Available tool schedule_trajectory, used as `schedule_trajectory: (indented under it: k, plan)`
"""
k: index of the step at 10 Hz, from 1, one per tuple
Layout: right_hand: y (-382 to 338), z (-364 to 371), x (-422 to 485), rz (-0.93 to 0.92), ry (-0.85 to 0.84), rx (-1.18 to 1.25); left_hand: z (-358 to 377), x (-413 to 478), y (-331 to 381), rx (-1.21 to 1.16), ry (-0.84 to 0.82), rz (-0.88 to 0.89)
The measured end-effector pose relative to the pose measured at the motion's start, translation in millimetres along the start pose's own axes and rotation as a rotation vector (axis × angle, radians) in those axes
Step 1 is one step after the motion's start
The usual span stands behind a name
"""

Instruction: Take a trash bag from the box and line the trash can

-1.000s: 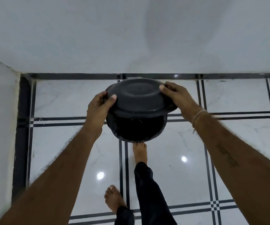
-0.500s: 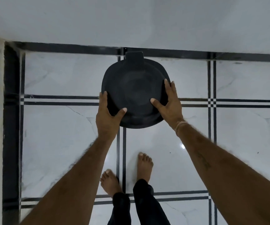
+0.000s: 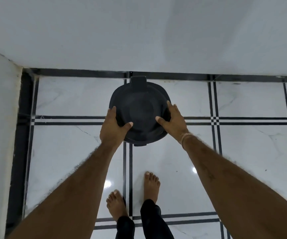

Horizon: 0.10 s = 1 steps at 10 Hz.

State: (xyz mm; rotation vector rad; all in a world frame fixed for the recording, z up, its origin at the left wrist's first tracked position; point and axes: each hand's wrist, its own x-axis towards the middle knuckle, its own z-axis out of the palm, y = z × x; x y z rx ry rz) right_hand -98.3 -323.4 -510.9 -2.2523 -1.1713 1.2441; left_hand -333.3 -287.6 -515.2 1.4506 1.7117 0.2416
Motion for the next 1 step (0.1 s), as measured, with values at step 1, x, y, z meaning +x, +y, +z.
schedule_trajectory:
  k: [1]
  plan:
    - [-12.9, -11.4, -25.5, -0.026, 0.039, 0.091, -16.4, -9.6, 9.6, 0.03, 0.015, 0.082]
